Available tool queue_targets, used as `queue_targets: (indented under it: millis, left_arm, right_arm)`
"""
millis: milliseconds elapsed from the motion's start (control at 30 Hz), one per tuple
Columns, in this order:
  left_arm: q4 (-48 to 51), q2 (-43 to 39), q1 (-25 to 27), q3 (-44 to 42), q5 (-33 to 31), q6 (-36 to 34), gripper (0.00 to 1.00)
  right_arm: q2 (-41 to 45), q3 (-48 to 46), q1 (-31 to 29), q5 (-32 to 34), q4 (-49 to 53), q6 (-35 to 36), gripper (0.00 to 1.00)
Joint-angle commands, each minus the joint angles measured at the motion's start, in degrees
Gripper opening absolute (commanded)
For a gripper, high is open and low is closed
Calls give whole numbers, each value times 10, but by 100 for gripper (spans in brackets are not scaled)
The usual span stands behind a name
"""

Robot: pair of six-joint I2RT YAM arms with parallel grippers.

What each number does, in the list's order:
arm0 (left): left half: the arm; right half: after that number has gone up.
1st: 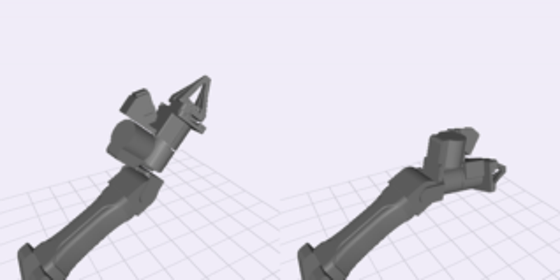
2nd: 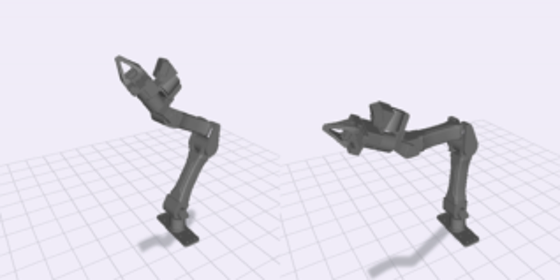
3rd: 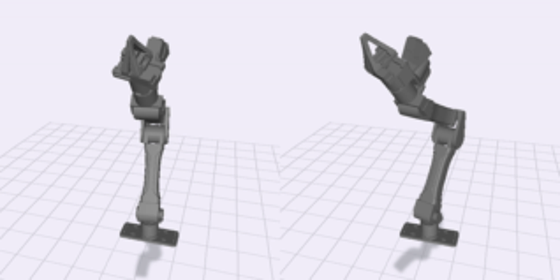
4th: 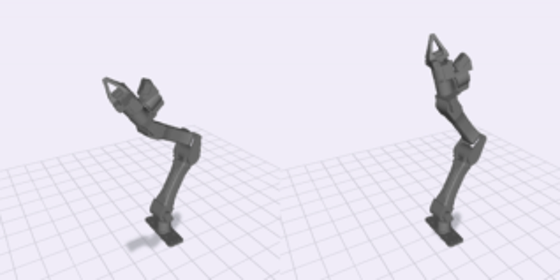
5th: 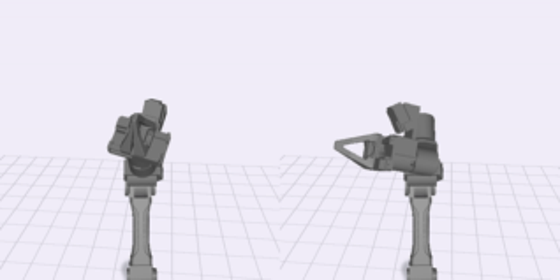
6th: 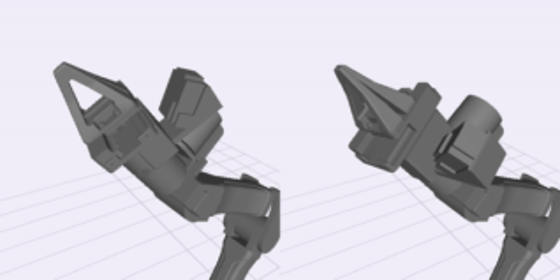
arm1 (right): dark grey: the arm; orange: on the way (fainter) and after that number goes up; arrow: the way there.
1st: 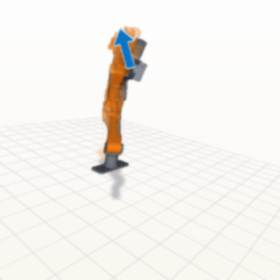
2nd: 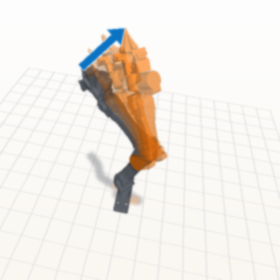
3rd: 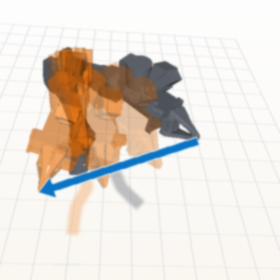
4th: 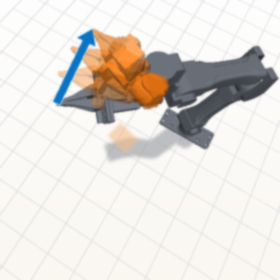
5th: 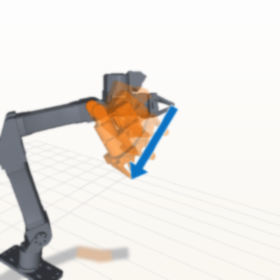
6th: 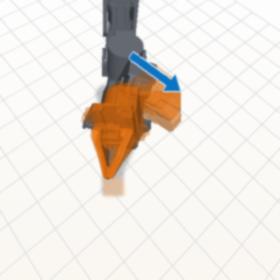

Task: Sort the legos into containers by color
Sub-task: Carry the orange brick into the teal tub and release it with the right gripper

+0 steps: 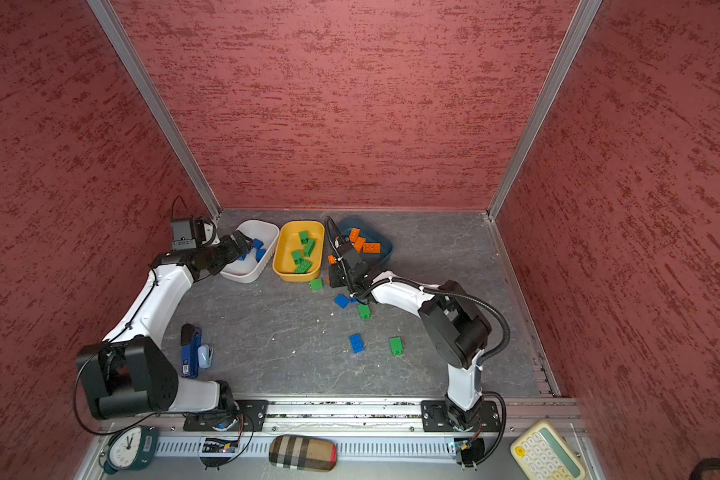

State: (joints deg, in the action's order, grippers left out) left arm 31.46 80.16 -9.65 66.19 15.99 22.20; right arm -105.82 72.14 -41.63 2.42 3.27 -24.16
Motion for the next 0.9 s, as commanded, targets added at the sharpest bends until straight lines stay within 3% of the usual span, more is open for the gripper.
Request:
queue_targets:
  millis: [0, 267, 533, 667, 867]
  left_arm:
    - [-12, 2, -4, 5, 10, -5, 100]
    - [-41, -13, -21, -10, 32, -6, 99]
    - [-54, -20, -40, -13, 51, -6, 99]
    - [-63, -16, -49, -19, 64, 1, 99]
    - [-62, -6, -50, -16, 73, 2, 99]
  right_arm:
    - [24, -9, 24, -22, -62, 47, 35]
    - [-31, 37, 88, -50, -77, 48, 35]
    - [-165, 204, 140, -138, 18, 111, 36]
    - [-225, 283, 144, -149, 53, 117, 39]
    - [-228, 305, 144, -155, 67, 129, 61]
